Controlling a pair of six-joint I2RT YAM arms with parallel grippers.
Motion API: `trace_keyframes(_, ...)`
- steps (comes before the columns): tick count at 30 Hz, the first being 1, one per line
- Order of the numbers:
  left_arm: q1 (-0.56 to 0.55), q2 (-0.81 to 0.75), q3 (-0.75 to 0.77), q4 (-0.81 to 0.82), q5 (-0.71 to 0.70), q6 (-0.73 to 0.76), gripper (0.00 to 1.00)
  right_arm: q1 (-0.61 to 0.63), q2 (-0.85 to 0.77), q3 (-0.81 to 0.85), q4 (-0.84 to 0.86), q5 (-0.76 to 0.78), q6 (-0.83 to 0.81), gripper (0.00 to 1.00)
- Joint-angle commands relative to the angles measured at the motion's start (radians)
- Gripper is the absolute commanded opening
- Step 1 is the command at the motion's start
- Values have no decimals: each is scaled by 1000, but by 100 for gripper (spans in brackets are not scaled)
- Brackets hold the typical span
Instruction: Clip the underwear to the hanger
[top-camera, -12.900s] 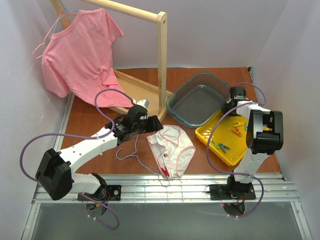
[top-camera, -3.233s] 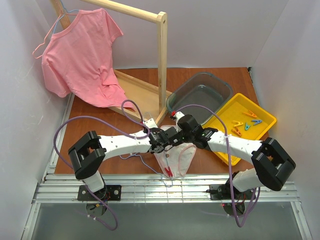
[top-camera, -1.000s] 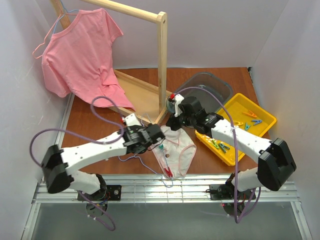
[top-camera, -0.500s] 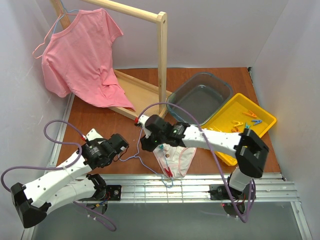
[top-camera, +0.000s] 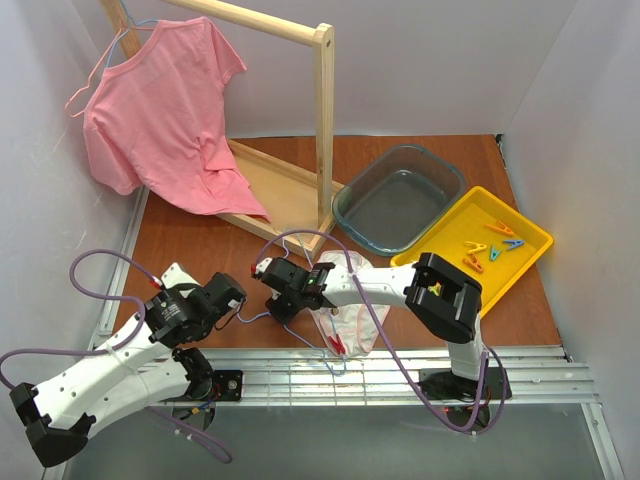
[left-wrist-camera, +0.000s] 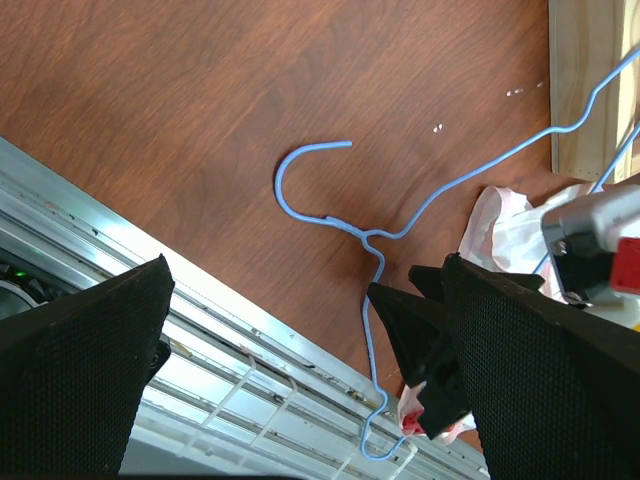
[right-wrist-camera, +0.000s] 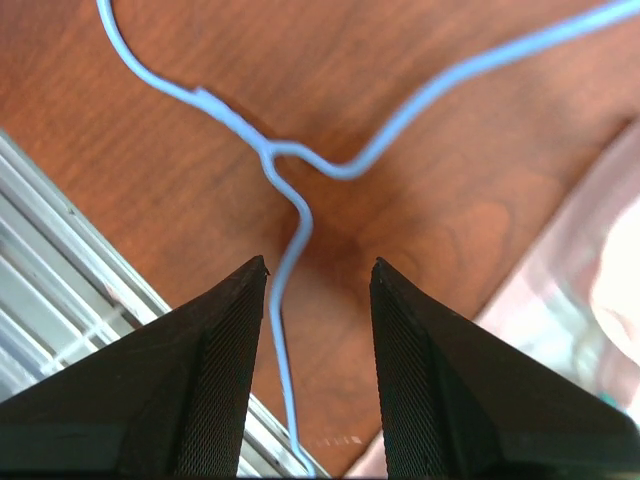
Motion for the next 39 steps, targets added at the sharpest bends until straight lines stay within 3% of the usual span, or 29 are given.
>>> trace_keyframes(1, 5, 4, 8, -63, -7, 2, 98, 27, 29, 58, 10, 29, 25, 38)
trace_keyframes(10, 5, -3, 22, -63, -17, 21, 98, 50, 77, 59, -39, 128, 86, 34)
trace_keyframes(17, 5, -8, 45, -63, -24, 38, 98, 51, 118, 71, -78, 148, 123, 8)
trace_keyframes(22, 5, 1, 80, -63, -36, 61, 98, 56, 132, 76, -84, 136, 145, 1)
trace_keyframes(39, 5, -20, 138, -63, -87, 93, 98, 50, -9, 182, -177, 127, 272, 1)
